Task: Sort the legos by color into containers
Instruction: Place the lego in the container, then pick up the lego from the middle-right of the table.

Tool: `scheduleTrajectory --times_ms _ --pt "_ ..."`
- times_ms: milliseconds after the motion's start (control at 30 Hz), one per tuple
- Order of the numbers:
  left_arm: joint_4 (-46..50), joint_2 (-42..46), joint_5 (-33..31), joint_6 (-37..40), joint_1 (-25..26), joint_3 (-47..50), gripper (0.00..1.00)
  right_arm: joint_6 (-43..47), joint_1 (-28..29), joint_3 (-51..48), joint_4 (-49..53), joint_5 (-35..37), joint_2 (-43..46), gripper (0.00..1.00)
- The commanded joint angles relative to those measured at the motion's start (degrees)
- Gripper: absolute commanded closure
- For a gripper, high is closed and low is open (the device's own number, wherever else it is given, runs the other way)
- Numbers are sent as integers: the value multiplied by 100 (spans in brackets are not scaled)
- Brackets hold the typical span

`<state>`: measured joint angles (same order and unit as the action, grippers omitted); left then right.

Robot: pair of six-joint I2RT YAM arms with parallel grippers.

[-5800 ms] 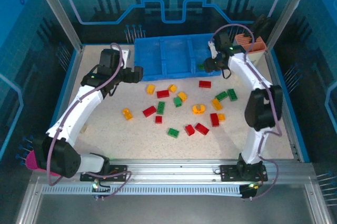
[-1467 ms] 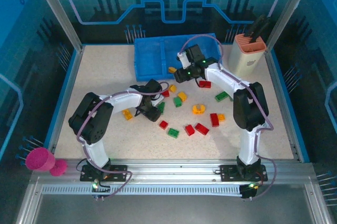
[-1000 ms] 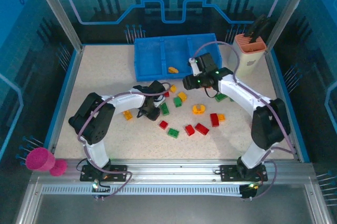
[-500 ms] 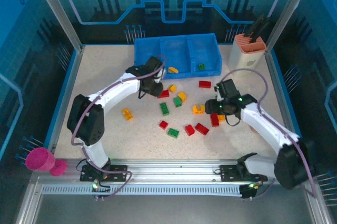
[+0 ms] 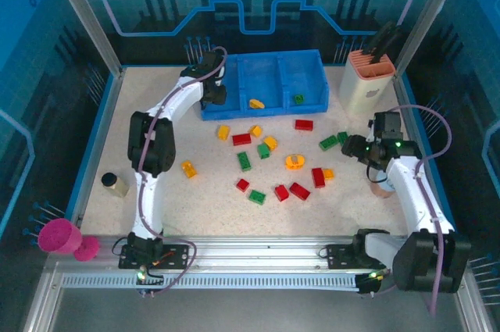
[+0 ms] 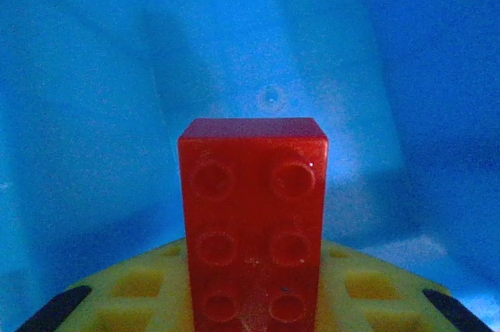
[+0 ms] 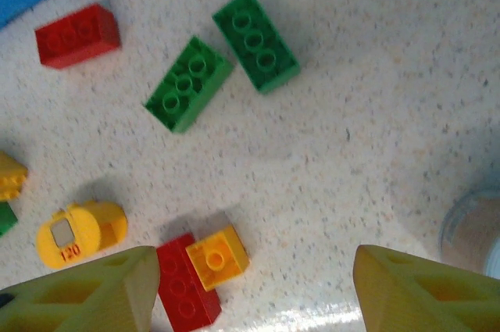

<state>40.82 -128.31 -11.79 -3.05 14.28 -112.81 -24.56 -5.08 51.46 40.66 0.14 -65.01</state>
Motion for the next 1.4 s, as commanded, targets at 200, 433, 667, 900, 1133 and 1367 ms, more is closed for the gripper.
scheduleTrajectory --times_ms 200,433,667,900,1133,1367 --pt "532 -903 -159 29 -66 -1277 67 169 -431 674 -545 -462 -1420 33" --pt "497 -919 -30 -5 -66 -1283 51 322 -484 909 -989 -406 -2418 33" --pt "497 -743 27 15 -65 -1322 40 332 -486 1346 -1279 -639 -3137 33" --pt "437 -407 360 -36 -49 -1322 35 523 -377 2089 -1095 -538 -3909 33" --pt "353 25 542 -53 39 -1331 26 715 -113 2486 -826 -143 -4443 32" --pt "288 472 925 -138 68 -1327 22 688 -12 2522 -790 -82 -4716 32"
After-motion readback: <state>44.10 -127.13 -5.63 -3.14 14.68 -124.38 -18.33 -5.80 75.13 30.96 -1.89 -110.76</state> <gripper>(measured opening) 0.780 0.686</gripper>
